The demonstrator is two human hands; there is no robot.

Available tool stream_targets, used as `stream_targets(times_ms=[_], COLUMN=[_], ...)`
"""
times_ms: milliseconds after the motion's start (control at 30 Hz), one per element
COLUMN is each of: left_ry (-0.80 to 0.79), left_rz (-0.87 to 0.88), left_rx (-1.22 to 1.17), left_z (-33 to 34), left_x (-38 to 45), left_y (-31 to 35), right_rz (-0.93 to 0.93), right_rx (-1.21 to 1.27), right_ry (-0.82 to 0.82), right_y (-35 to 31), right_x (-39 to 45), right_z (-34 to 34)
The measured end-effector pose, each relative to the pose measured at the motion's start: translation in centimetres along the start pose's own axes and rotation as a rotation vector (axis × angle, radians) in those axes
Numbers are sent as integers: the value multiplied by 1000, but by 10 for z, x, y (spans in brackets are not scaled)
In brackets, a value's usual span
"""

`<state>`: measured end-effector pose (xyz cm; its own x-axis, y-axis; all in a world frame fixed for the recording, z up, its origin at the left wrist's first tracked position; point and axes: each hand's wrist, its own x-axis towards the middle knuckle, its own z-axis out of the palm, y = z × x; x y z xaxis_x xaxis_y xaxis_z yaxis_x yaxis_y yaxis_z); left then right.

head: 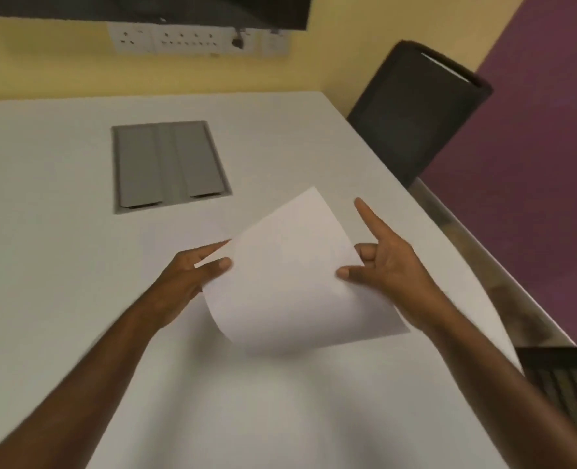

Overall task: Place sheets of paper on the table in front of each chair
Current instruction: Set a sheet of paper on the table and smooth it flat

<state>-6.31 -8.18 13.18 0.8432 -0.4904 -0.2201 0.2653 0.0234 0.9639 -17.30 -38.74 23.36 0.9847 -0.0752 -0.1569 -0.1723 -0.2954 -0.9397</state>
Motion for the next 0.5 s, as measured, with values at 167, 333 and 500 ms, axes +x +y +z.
stream_targets(times_ms=[167,333,500], left_ry=[85,151,135], left_rz=[-97,-166,-298], left_rx=[64,230,486], left_z=[113,200,237], left_x=[15,22,29], left_y=[-29,-88,-134], right_rz=[118,214,333], right_rx=[-218,-326,-395], right_ry=[86,119,183], right_y=[36,118,201], right_x=[-18,-10,-3], right_z=[-94,-139,-145])
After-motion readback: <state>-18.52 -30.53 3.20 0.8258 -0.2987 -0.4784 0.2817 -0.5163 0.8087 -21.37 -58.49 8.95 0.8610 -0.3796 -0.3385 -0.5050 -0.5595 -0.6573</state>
